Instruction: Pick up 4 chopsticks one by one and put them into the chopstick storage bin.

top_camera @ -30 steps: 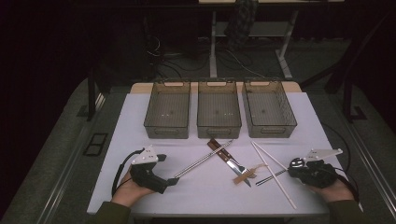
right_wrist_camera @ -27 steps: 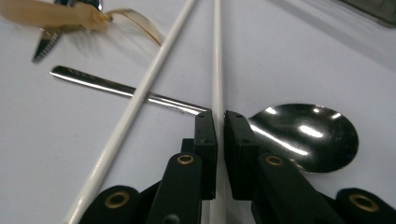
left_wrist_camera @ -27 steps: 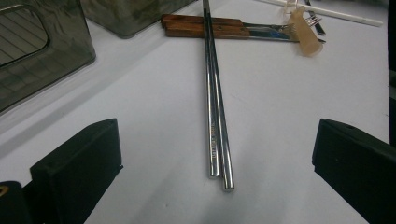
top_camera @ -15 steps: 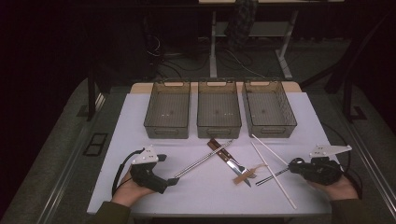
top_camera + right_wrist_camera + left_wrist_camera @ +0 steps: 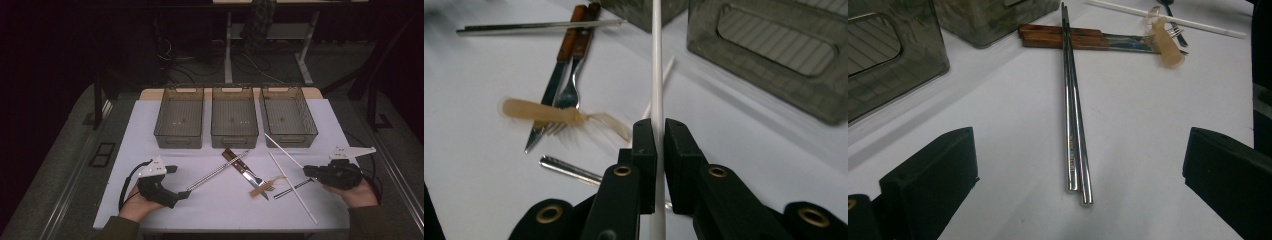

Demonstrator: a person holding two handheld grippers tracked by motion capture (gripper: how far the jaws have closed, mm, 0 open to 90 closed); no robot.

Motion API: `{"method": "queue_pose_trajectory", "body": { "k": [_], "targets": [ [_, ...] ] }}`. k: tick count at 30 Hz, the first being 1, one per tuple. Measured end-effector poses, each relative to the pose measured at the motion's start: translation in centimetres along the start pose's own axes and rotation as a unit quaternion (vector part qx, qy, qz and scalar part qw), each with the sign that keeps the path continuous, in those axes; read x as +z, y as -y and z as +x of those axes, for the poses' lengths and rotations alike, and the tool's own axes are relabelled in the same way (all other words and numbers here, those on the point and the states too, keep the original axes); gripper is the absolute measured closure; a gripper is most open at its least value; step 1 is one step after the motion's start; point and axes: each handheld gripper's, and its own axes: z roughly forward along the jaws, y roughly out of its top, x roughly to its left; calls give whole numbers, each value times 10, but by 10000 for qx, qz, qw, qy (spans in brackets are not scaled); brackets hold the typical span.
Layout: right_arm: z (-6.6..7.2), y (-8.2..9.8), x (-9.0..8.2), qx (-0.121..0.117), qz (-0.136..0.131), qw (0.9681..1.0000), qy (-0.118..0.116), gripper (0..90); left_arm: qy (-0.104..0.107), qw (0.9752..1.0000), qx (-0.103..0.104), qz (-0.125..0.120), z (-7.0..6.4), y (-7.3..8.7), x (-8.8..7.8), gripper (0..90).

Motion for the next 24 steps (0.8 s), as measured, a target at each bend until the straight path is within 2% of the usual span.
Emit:
{"method": "queue_pose_trajectory", "body": {
  "k": [13,24],
  "targets": [
    [11,-27,17,-140,-218,9994,-229,834,22,10000,-41,12,-1,0,3,0],
    [16,-50,27,-229,-364,9987,-265,834,44,10000,-46,-7,-2,-1,3,0]
  ]
}}
